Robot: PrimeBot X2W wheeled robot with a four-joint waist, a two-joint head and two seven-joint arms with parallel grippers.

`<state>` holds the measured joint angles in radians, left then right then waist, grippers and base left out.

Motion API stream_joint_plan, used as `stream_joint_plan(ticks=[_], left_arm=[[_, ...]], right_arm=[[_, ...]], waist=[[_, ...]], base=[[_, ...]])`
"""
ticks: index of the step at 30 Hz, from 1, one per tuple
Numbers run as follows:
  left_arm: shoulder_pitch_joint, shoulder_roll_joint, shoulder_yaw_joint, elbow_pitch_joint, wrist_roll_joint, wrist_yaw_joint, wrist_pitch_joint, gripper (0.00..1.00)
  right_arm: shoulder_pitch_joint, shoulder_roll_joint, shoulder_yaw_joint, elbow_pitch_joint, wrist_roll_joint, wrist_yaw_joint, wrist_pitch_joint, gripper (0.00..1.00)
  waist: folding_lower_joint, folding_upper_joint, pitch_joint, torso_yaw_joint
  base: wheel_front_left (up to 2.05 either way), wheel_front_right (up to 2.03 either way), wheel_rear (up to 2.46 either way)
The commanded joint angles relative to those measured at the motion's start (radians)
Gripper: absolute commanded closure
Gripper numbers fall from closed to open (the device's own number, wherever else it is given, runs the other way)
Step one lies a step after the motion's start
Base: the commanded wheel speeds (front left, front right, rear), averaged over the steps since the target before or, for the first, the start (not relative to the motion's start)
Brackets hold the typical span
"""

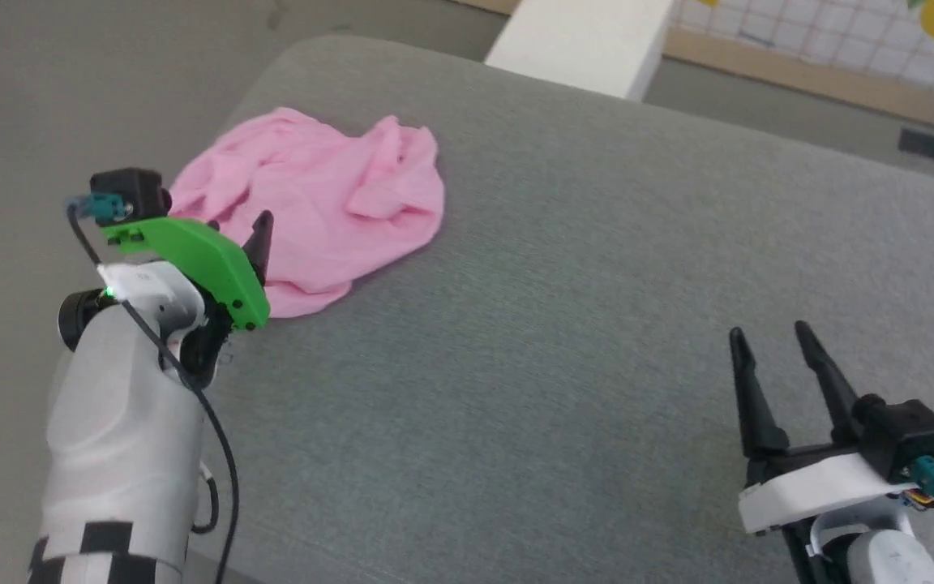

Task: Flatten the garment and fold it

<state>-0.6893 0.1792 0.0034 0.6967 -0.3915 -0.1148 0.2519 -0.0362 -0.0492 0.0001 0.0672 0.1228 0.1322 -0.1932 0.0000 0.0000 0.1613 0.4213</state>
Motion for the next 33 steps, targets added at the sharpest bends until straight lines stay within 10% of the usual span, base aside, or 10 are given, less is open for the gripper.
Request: stream_joint_plan(ticks=[1, 12, 14, 25, 33], left_arm=[[-0.034, 0.001, 0.004, 0.034, -0.015, -0.001, 0.03, 0.0], [-0.137, 0.009, 0.004, 0.271, -0.027, 0.112, 0.226, 0.0], [-0.14, 0.012, 0.004, 0.273, -0.025, 0.114, 0.197, 1.0], [-0.287, 0.02, -0.066, 0.102, 0.001, 0.001, -0.137, 1.0], [-0.397, -0.031, -0.307, -0.223, -0.222, -0.015, -0.129, 1.0]], right_arm=[[-0.001, -0.001, -0.013, -0.017, -0.012, -0.002, 0.008, 0.0], [0.008, -0.001, -0.032, -0.114, -0.031, -0.002, 0.054, 0.0], [0.006, -0.001, -0.027, -0.111, -0.023, -0.002, 0.05, 0.0], [-0.003, -0.001, 0.012, -0.023, 0.038, -0.002, -0.002, 0.0], [-0.003, -0.001, 0.039, 0.058, 0.103, -0.002, -0.048, 0.0]], waist=[[0.0, 0.0, 0.124, -0.117], [0.0, 0.0, 0.217, -0.159], [0.0, 0.0, 0.215, -0.158], [0.0, 0.0, 0.087, -0.147], [0.0, 0.0, -0.011, -0.226]], base=[[0.0, 0.0, 0.0], [0.0, 0.0, 0.0], [0.0, 0.0, 0.0], [0.0, 0.0, 0.0], [0.0, 0.0, 0.0]])
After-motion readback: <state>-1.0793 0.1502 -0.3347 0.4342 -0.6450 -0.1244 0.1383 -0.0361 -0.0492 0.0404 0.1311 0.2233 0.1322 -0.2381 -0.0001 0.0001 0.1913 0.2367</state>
